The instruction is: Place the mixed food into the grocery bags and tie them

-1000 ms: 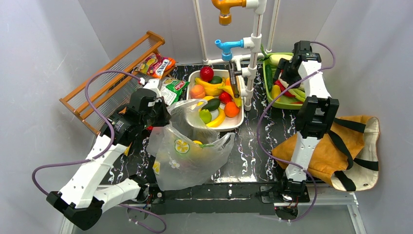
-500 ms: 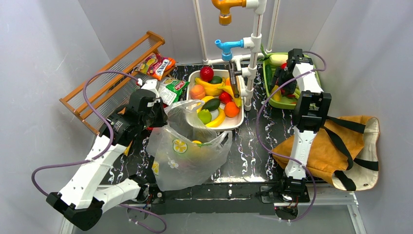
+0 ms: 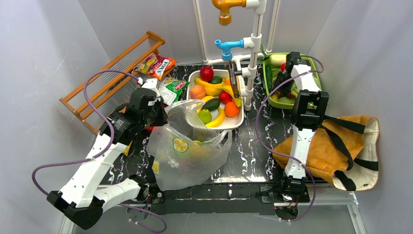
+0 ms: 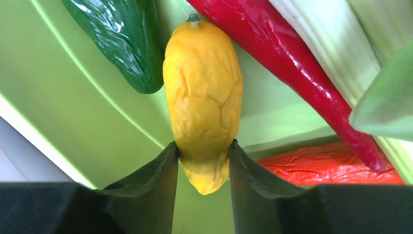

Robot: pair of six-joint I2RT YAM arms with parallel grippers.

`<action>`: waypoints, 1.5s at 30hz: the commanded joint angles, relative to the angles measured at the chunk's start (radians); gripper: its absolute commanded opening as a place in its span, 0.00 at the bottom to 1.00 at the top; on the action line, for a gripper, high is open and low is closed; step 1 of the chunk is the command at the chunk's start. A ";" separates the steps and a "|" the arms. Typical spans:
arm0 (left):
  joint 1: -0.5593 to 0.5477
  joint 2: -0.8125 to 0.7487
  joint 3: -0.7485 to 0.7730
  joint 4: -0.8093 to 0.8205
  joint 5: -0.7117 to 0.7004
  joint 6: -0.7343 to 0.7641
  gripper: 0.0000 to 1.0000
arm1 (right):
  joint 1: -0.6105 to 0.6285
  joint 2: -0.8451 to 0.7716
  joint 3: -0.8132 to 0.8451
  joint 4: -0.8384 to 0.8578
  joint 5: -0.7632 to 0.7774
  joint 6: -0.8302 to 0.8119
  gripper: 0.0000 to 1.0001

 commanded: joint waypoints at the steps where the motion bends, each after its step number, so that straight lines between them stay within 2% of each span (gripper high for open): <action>1: 0.007 0.007 0.043 -0.015 -0.018 -0.003 0.00 | -0.008 0.000 0.056 -0.030 0.009 0.001 0.35; 3: 0.007 0.011 0.045 -0.014 -0.015 -0.005 0.00 | -0.008 -0.024 0.067 -0.030 0.011 -0.006 0.28; 7: 0.007 0.014 0.045 -0.004 -0.007 -0.010 0.00 | -0.008 -0.091 0.085 -0.041 0.014 -0.004 0.23; 14: 0.007 0.029 0.050 0.014 0.022 -0.021 0.00 | -0.006 -0.252 0.077 -0.047 -0.028 0.023 0.22; 18: 0.007 0.034 0.047 0.023 0.035 -0.034 0.00 | -0.005 -0.358 0.046 -0.037 -0.105 0.077 0.22; 37: 0.007 0.048 0.039 0.058 0.107 -0.063 0.00 | 0.029 -0.866 -0.329 0.055 -0.355 0.102 0.17; 45: 0.007 0.040 0.026 0.056 0.145 -0.064 0.00 | 0.136 -1.054 -0.492 0.091 -0.402 0.034 0.17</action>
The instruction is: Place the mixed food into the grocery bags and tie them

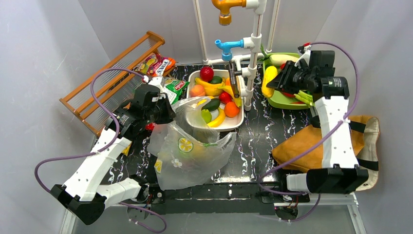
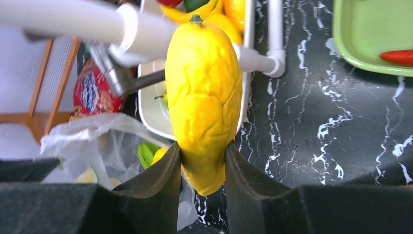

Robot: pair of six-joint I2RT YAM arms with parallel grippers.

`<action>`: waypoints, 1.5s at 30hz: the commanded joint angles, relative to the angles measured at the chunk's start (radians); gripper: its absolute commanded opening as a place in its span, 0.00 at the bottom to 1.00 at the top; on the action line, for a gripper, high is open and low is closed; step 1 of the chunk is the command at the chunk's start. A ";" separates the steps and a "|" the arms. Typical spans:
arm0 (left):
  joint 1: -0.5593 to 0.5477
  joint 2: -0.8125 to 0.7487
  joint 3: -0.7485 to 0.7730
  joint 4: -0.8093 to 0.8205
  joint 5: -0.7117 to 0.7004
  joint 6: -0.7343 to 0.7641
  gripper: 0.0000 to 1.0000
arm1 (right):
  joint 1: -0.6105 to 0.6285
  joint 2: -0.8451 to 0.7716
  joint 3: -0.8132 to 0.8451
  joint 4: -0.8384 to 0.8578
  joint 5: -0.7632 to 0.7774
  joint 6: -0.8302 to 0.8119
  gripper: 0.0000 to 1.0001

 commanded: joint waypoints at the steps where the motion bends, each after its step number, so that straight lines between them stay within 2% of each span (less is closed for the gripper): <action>1: 0.007 -0.017 0.011 0.003 0.031 -0.002 0.00 | 0.069 -0.109 -0.089 0.065 -0.065 -0.056 0.17; 11: 0.007 -0.024 0.002 0.005 0.060 -0.003 0.00 | 0.169 -0.315 -0.291 0.192 -0.147 -0.101 0.17; 16: 0.006 -0.020 -0.003 0.005 0.067 0.002 0.00 | 0.235 -0.338 -0.328 0.215 -0.229 -0.131 0.17; 19: 0.007 -0.024 -0.010 0.010 0.067 0.001 0.00 | 0.318 -0.332 -0.338 0.228 -0.218 -0.142 0.17; 26: 0.007 -0.026 -0.020 0.026 0.100 -0.015 0.00 | 0.498 -0.247 -0.313 0.277 -0.207 -0.157 0.17; 34: 0.007 -0.048 -0.041 0.025 0.090 -0.024 0.00 | 0.660 -0.054 -0.241 0.293 -0.202 -0.208 0.17; 45: 0.007 -0.069 -0.053 0.013 0.055 -0.035 0.00 | 0.833 0.118 -0.209 0.275 -0.336 -0.265 0.21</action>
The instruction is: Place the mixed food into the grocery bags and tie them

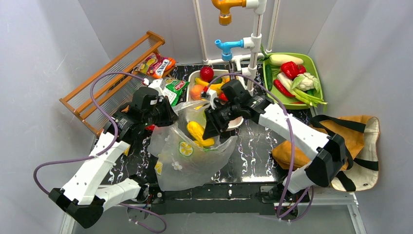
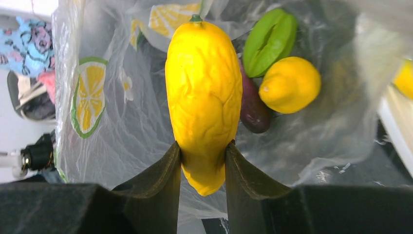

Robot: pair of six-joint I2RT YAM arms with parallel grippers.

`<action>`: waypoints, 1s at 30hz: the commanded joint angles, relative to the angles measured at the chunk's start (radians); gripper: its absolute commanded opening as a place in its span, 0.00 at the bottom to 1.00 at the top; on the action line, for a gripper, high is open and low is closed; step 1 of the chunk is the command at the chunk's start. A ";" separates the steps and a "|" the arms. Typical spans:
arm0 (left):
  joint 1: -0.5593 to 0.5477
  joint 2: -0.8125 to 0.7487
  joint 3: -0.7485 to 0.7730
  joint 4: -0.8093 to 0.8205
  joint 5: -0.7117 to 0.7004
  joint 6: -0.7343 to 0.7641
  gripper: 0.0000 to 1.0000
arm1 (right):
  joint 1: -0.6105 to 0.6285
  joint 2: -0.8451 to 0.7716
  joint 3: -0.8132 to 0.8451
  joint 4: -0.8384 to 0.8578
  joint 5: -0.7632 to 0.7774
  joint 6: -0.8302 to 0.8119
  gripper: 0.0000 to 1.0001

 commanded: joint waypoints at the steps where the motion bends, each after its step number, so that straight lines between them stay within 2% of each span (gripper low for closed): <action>1: 0.006 -0.034 -0.014 -0.014 -0.028 -0.009 0.00 | 0.052 0.027 0.058 0.018 -0.106 -0.061 0.23; 4: 0.007 -0.039 -0.022 -0.017 -0.030 -0.013 0.00 | 0.081 0.054 0.077 0.005 -0.150 -0.088 0.37; 6: 0.007 -0.041 -0.026 -0.016 -0.030 -0.017 0.00 | 0.102 0.081 0.114 -0.040 -0.120 -0.101 0.61; 10: 0.007 -0.043 -0.030 -0.017 -0.029 -0.021 0.00 | 0.129 0.109 0.160 -0.103 -0.068 -0.117 0.73; 18: 0.007 -0.043 -0.032 -0.013 -0.034 -0.021 0.00 | 0.134 0.102 0.190 -0.138 0.026 -0.122 0.82; 24: 0.007 -0.053 -0.040 -0.013 -0.040 -0.029 0.00 | 0.130 0.096 0.303 -0.254 0.263 -0.121 0.85; 27: 0.007 -0.058 -0.047 -0.013 -0.040 -0.032 0.00 | 0.112 0.092 0.371 -0.341 0.334 -0.119 0.86; 30: 0.007 -0.062 -0.056 -0.011 -0.042 -0.033 0.00 | 0.070 0.027 0.338 -0.352 0.388 -0.083 0.87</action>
